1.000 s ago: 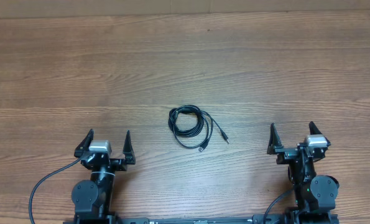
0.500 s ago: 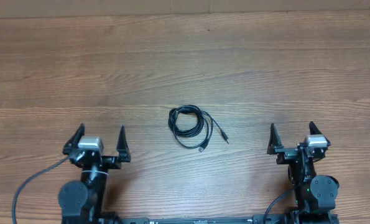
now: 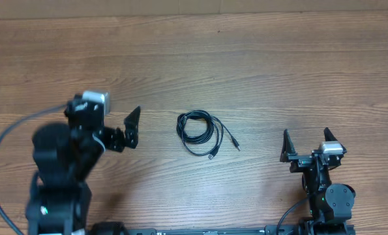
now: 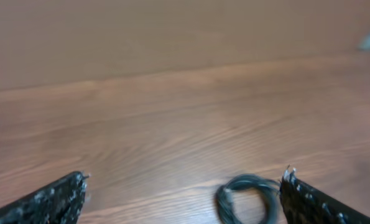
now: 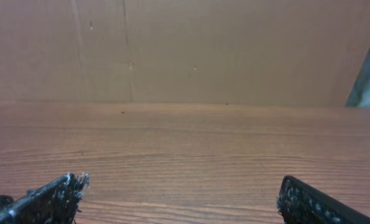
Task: Untangle cables
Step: 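Reach the left gripper forward and down onto the coiled black cable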
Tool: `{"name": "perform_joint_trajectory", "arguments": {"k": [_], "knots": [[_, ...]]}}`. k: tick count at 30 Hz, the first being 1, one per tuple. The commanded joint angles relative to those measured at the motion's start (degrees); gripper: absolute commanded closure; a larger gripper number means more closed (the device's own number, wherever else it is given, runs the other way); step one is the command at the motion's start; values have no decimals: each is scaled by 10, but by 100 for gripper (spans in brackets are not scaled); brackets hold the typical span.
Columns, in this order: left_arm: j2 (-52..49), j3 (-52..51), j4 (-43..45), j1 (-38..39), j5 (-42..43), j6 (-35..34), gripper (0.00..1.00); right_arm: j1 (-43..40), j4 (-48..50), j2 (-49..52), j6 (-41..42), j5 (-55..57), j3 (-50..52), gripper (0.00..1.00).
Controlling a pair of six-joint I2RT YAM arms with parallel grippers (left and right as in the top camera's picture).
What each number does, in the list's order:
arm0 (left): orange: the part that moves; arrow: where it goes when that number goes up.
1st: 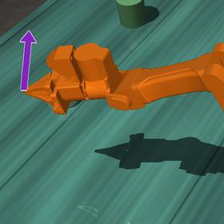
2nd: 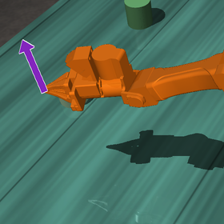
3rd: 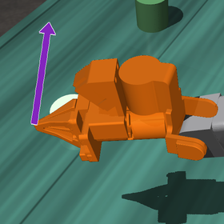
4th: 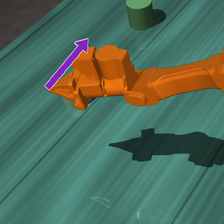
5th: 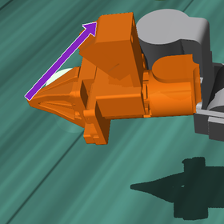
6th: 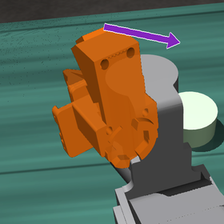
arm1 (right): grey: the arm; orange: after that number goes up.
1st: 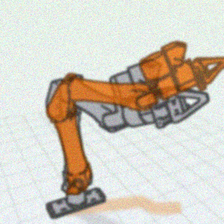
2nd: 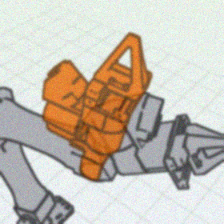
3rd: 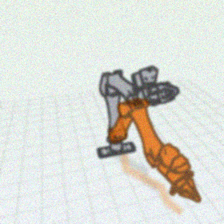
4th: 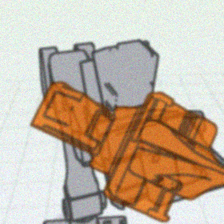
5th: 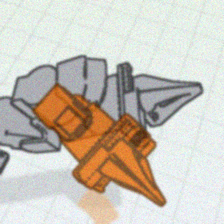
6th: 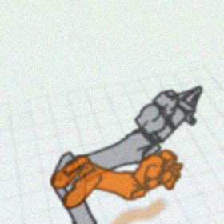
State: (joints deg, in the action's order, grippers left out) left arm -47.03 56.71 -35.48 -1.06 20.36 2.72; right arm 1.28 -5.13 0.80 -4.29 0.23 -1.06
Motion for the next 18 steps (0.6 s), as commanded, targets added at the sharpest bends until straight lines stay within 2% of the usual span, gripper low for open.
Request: {"name": "perform_joint_trajectory", "arguments": {"k": [1, 5, 7, 12, 18], "knots": [[-60, 88, -55, 14, 115, 71, 1, 3, 3, -3, -1, -3, 6, 0], [-128, 171, -152, 61, 129, 142, 0, 3, 3, -3, -1, -3, 6, 0], [-150, 185, -169, 93, 130, 156, 0, 3, 3, -3, -1, -3, 6, 0], [-193, 185, -148, 144, 122, 155, 0, 3, 3, -3, -1, -3, 6, 0], [-254, 185, -138, 148, 126, 155, 0, 3, 3, -3, -1, -3, 6, 0]]}}
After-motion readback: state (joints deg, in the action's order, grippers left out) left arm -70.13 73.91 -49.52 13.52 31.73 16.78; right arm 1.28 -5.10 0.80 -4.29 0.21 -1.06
